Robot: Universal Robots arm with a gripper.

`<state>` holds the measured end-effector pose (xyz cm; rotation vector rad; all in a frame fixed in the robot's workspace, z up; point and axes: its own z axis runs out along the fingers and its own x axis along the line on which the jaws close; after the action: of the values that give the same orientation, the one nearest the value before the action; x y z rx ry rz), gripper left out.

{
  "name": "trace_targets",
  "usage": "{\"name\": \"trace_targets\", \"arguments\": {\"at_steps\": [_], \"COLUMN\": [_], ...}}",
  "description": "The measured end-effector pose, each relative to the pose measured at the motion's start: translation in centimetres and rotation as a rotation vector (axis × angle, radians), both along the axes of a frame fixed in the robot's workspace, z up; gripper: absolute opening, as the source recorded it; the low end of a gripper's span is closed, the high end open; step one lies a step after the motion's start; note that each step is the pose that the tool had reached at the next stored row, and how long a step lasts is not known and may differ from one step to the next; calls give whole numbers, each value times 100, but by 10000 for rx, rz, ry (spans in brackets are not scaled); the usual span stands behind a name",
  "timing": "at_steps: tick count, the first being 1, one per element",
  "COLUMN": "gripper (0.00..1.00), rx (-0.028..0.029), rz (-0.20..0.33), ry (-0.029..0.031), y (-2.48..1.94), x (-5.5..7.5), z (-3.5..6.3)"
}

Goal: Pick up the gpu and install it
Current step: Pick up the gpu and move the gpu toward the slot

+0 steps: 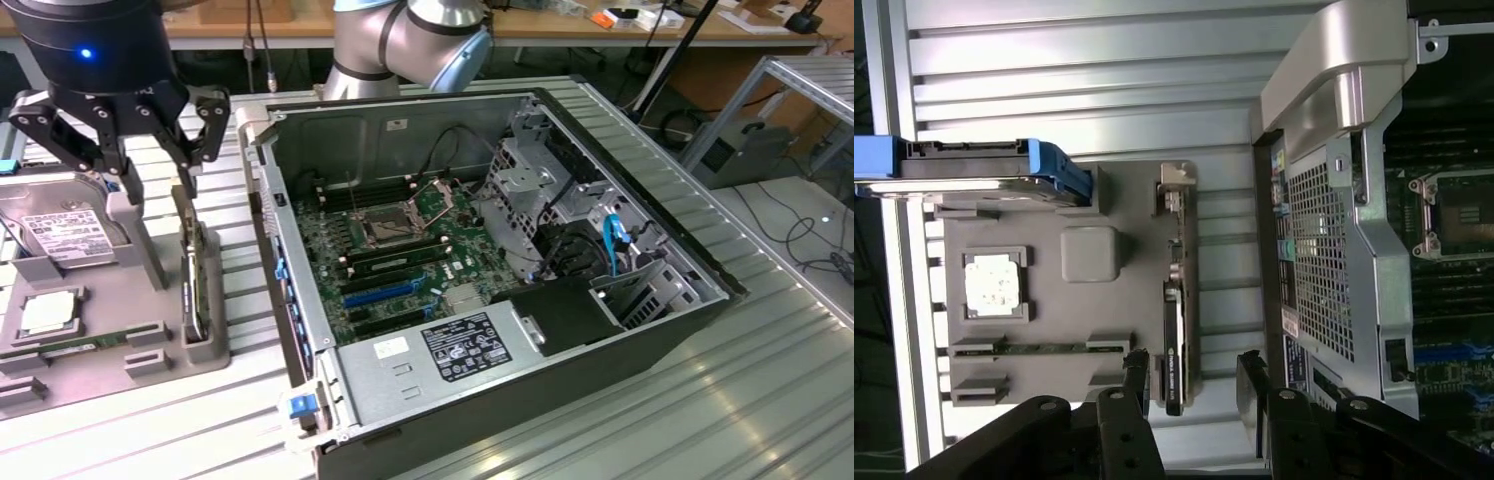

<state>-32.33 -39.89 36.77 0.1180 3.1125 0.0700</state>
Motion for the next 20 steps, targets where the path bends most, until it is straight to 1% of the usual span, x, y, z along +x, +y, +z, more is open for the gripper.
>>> {"name": "trace_targets", "arguments": {"at_steps": [20], "gripper": [48], "rx": [0], "rz": [0], "ry": [0], "y": [0], "x": [-63], "z": [-77]}}
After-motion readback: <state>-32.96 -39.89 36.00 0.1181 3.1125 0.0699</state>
